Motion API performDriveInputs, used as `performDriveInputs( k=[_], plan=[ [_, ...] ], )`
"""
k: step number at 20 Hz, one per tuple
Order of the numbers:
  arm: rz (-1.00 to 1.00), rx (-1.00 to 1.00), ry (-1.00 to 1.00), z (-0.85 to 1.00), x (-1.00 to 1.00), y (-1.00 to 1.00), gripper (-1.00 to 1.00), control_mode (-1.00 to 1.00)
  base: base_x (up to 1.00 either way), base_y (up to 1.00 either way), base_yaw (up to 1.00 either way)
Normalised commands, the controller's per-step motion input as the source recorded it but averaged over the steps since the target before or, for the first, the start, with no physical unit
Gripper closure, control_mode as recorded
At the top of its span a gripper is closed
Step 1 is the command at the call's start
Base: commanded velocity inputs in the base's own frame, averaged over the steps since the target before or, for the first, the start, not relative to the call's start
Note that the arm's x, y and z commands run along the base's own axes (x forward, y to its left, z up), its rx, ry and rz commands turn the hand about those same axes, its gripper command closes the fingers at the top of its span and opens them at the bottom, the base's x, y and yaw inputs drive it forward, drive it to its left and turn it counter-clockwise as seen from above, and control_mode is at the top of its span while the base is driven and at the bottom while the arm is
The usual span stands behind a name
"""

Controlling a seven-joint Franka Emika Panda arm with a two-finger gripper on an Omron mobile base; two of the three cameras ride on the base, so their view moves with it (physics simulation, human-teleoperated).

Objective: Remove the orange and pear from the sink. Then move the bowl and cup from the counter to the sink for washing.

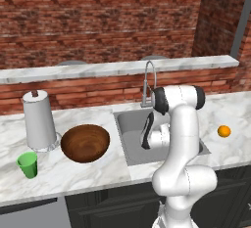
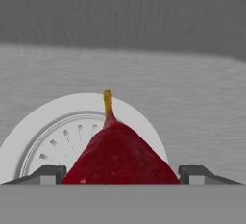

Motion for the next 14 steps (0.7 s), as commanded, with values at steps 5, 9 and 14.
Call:
performDriveInputs(
  k=[5, 9, 14],
  plan=[
    [-0.03, 0.0, 0.08, -0.13, 0.0, 0.01, 1.0, -1.0, 0.0, 0.0, 0.0],
    [-0.02, 0.0, 0.09, -0.13, 0.0, 0.0, 1.0, -1.0, 0.0, 0.0, 0.0],
    [-0.01, 0.0, 0.06, -0.08, 0.0, 0.0, 1.0, -1.0, 0.0, 0.0, 0.0]
  ],
)
